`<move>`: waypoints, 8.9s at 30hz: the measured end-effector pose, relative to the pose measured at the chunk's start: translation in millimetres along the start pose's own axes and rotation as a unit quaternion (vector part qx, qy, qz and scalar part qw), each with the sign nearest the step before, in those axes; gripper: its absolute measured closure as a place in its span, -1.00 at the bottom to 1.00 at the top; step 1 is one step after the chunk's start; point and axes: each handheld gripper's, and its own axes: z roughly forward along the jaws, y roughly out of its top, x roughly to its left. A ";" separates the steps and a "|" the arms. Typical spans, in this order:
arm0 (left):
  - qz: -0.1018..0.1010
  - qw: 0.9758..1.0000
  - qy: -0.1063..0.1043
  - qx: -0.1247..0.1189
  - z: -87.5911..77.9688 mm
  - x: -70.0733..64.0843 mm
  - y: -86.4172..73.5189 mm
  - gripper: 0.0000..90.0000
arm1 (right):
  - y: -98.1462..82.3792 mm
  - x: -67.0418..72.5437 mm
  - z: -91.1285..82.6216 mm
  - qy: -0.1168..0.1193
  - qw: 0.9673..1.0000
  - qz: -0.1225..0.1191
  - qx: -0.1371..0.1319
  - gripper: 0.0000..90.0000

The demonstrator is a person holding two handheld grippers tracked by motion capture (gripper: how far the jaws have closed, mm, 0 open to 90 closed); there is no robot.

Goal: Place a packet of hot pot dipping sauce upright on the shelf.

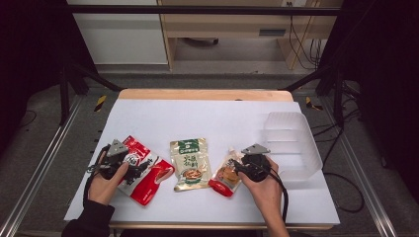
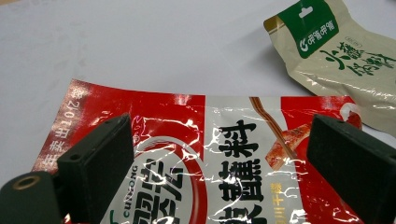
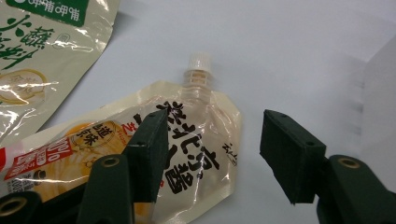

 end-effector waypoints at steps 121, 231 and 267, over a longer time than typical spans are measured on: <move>0.169 0.967 -0.191 0.021 -20.3 -68.7 119.8 0.42 | 104.8 85.2 -50.5 0.243 0.952 -0.162 -0.093 0.99; 0.178 0.966 -0.189 0.002 -14.8 -92.2 147.4 -0.42 | 153.7 40.2 -63.6 0.203 0.923 -0.321 0.058 0.95; 0.119 0.987 -0.107 0.027 -13.0 -58.2 68.1 -0.77 | 165.7 -51.8 -116.2 0.144 0.949 -0.279 0.031 0.95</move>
